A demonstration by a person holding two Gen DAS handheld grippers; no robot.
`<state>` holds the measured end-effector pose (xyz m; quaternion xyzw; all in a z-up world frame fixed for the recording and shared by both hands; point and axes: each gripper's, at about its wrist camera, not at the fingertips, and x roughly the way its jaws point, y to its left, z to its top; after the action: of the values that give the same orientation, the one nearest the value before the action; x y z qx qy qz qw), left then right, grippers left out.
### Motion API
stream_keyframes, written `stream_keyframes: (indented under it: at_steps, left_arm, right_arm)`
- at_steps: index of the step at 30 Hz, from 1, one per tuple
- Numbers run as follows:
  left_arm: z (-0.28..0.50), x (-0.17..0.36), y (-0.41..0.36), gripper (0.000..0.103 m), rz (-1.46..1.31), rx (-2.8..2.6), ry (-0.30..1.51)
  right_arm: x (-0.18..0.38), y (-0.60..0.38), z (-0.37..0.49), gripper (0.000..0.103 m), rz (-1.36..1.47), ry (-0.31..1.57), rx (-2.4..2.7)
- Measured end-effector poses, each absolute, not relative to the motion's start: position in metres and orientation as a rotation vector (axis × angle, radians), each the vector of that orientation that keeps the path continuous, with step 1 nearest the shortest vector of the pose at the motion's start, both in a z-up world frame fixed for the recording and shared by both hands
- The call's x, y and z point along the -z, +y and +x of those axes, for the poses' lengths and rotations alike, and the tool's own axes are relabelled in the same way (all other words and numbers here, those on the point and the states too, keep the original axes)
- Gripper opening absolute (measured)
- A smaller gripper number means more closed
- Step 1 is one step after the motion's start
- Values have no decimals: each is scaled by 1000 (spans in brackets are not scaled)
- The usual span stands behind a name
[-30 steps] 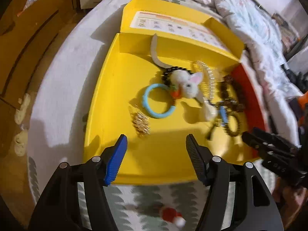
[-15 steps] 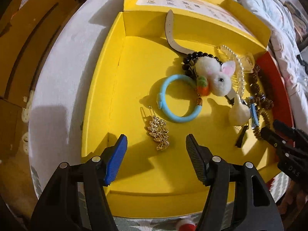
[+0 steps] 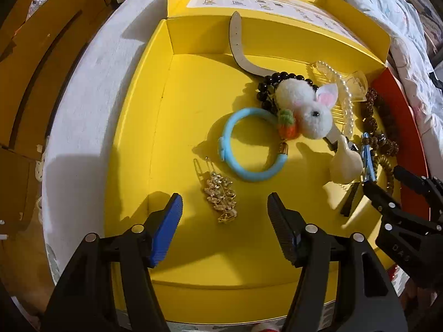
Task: Organize jewelry
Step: 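Move both open tools back into the box toward the next jewelry, then grasp the gold leaf brooch with the left tool while the right tool grasps the brown coiled hair tie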
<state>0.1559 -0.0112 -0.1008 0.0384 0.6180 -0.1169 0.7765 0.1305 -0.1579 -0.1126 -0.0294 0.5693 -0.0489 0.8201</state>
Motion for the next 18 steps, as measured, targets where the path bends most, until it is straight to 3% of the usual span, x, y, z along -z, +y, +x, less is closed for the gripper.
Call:
stream_keyframes:
  at_steps: [2,6,12,15,18]
  left_arm:
    - [157,100,-13,61,82,262,1337]
    - [159,104,-12,42,73,267,1360]
    - [162,111,-13,41,70,260,1361]
    - [163,112,-11,41,62,263,1357]
    - [162,111,-11,33,66,254,1350]
  right_arm:
    - [113,-157,132,67,-65,1209,101]
    - [113,-158,133,65,-69,1201,94]
    - [114,-158,133,60,-76,1192,85]
    - [113,-159,133,53,-79,1191,89]
    - [112,-157,131,49,-89,1187,92]
